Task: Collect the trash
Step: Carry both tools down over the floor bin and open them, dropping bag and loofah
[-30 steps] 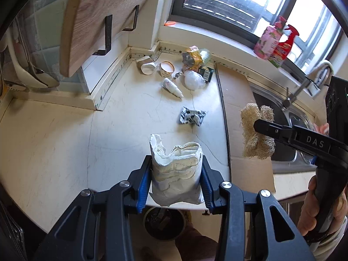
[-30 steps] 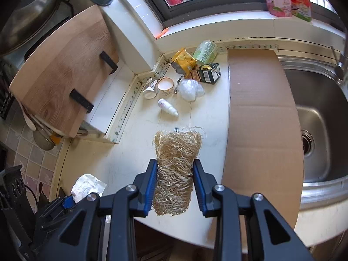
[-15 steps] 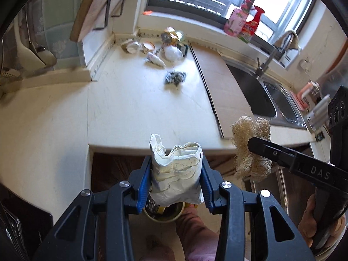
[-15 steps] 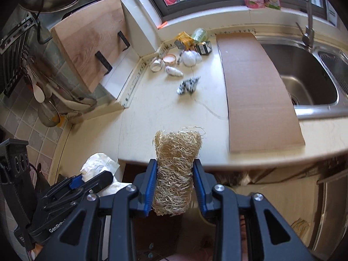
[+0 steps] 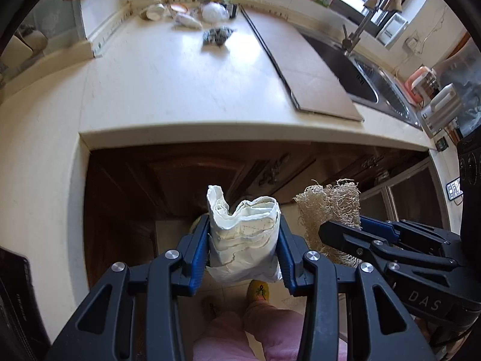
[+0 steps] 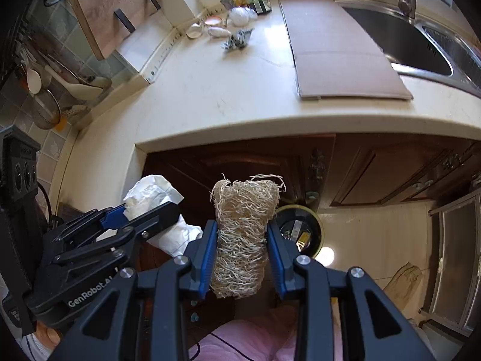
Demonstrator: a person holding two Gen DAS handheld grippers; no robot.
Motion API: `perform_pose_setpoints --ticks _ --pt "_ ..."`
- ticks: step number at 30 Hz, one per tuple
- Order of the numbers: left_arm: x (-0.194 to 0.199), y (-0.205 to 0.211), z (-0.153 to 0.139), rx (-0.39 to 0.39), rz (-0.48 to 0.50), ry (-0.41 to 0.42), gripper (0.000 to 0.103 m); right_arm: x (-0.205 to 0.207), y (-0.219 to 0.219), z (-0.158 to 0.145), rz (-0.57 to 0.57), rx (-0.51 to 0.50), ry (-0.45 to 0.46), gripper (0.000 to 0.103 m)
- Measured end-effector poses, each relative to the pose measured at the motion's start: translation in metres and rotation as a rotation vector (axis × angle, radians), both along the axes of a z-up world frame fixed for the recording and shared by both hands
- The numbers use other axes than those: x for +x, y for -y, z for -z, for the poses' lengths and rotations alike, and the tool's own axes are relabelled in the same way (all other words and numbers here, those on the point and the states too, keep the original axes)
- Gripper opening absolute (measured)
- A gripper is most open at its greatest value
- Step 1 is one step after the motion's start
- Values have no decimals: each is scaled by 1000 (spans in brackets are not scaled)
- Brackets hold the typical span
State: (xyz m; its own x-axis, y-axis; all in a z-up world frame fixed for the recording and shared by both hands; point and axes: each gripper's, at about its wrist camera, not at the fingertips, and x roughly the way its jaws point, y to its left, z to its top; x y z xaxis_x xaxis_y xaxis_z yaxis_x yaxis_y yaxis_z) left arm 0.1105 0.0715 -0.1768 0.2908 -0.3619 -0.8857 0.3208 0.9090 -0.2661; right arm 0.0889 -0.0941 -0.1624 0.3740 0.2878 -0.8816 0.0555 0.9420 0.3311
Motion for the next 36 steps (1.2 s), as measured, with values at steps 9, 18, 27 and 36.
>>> perform_pose_setpoints --ticks 9,18,27,36 --pt "7 18 96 27 -20 -112 40 3 31 86 16 35 -92 33" --pt "17 38 226 100 -72 -171 40 23 52 210 24 45 -157 33" --pt "29 55 328 133 -93 -213 41 45 50 321 -3 36 -220 35" --pt "37 53 365 174 -97 -222 66 59 53 369 -10 58 -280 49"
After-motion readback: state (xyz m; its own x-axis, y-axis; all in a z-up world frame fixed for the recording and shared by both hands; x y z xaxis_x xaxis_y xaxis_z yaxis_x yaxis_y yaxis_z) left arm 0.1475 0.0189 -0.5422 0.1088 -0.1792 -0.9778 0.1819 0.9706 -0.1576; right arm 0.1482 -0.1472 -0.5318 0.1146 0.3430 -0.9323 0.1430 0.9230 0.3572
